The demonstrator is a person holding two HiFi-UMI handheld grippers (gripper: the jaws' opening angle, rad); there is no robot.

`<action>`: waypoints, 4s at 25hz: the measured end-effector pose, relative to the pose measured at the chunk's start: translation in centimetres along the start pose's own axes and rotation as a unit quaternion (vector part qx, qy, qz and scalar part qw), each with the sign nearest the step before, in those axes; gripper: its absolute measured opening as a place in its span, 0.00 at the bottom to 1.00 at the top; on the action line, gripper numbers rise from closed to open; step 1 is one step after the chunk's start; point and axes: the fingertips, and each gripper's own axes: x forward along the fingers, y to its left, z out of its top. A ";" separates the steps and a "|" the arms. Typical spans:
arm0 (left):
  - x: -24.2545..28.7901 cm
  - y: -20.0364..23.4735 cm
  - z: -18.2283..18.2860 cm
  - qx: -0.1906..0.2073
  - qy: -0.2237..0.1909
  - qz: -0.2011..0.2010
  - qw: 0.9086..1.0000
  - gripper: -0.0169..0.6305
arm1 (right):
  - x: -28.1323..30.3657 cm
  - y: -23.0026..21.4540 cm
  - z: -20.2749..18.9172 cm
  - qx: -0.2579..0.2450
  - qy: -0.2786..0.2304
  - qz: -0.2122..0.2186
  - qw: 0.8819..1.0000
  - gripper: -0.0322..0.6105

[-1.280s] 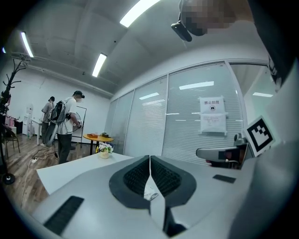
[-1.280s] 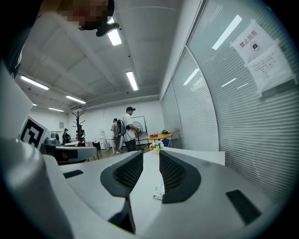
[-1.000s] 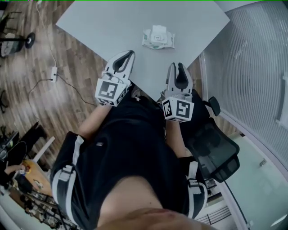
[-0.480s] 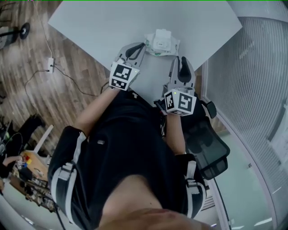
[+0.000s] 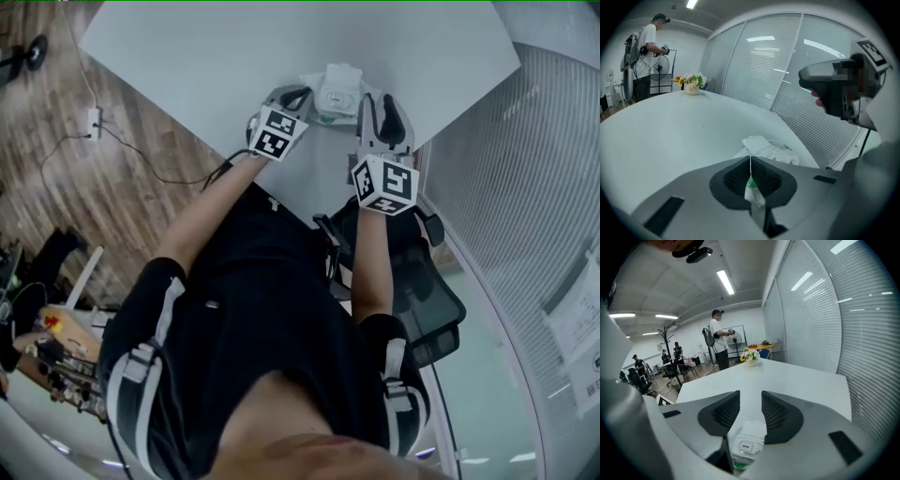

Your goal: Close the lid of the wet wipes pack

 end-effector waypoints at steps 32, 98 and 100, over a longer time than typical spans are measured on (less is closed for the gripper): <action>1.6 1.7 -1.8 -0.008 0.031 -0.039 0.999 0.07 | 12.7 0.2 -12.3 -0.158 0.454 0.383 0.789 0.26; 1.5 1.1 -2.1 -0.008 0.021 0.004 1.000 0.07 | 4.4 2.4 -19.3 -0.210 0.367 0.138 0.896 0.09; 0.4 0.7 -1.8 -0.002 0.014 0.007 1.000 0.07 | 3.5 2.4 -17.7 -0.174 0.332 0.127 0.918 0.09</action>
